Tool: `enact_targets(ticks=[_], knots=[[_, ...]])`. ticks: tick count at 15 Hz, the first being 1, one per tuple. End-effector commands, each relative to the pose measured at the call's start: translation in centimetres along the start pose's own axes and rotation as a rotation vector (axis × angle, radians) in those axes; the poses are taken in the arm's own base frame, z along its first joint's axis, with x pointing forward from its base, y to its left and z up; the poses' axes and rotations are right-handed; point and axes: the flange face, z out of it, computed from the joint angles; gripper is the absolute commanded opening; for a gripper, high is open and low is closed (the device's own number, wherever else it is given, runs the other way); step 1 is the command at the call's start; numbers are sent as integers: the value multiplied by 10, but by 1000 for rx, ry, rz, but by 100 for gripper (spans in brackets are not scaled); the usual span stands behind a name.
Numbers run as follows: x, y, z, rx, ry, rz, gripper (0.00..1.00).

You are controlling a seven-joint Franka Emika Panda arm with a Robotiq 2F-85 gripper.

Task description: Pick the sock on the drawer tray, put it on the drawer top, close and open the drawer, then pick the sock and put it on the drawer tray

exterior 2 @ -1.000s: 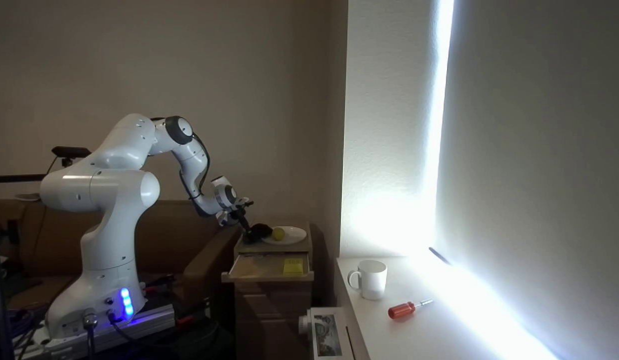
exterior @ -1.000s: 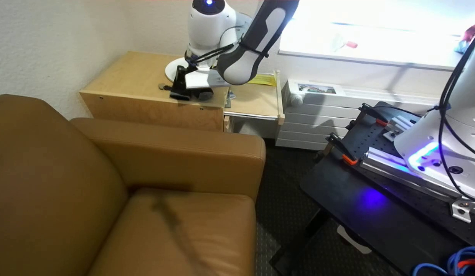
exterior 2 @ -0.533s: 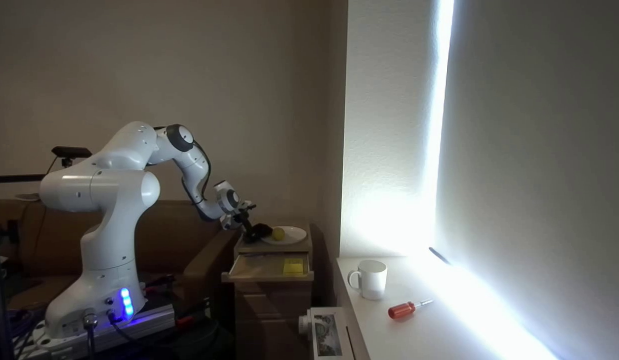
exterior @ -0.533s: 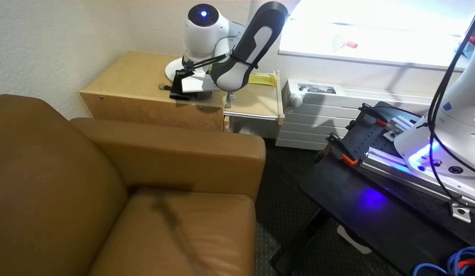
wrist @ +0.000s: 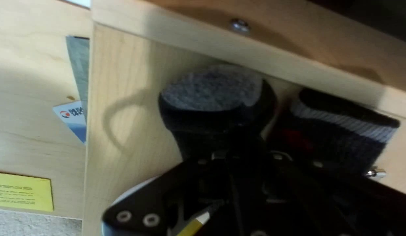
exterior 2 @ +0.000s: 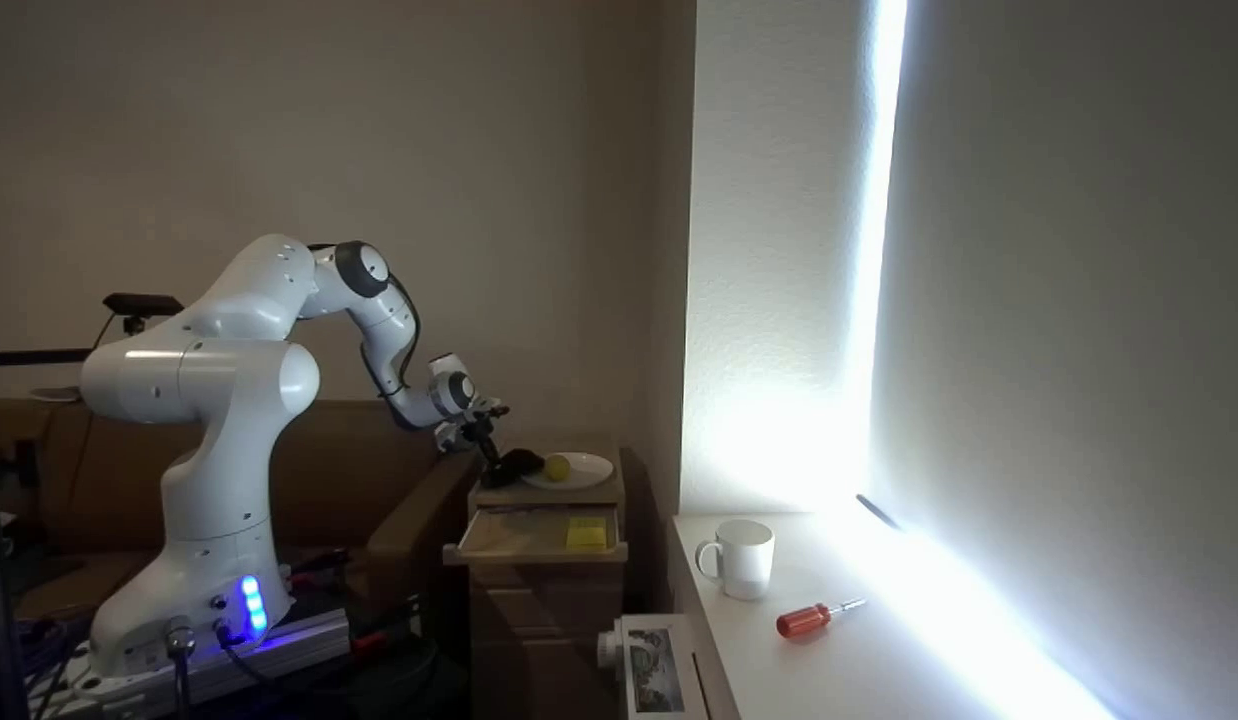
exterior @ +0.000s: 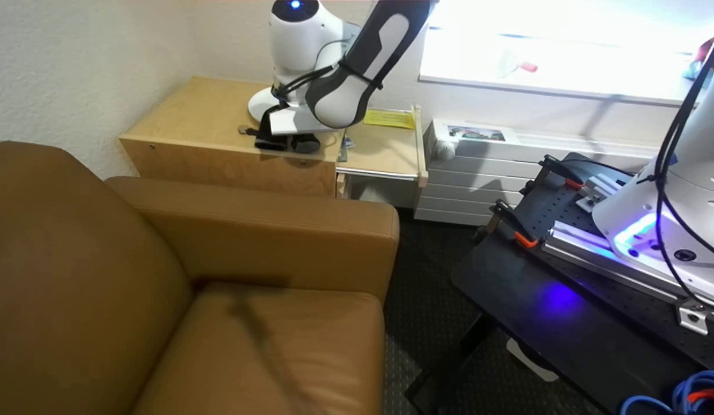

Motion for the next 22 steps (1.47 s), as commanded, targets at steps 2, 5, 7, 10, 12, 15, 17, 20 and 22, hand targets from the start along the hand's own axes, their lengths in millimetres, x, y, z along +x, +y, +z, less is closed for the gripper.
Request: enact_targets(ticks=[2, 5, 7, 10, 12, 15, 17, 20, 22], knots=[[17, 36, -74, -13, -209, -28, 0], [40, 75, -112, -27, -272, 11, 1], [58, 109, -131, -45, -303, 56, 1], [80, 165, -160, -32, -356, 127, 1], [91, 202, -179, -1, -385, 170, 1], [108, 254, -197, 29, -433, 254, 1], [113, 275, -189, 22, -506, 294, 1], [103, 288, -149, 18, -635, 378, 1], [92, 294, -119, 26, -684, 441, 1]])
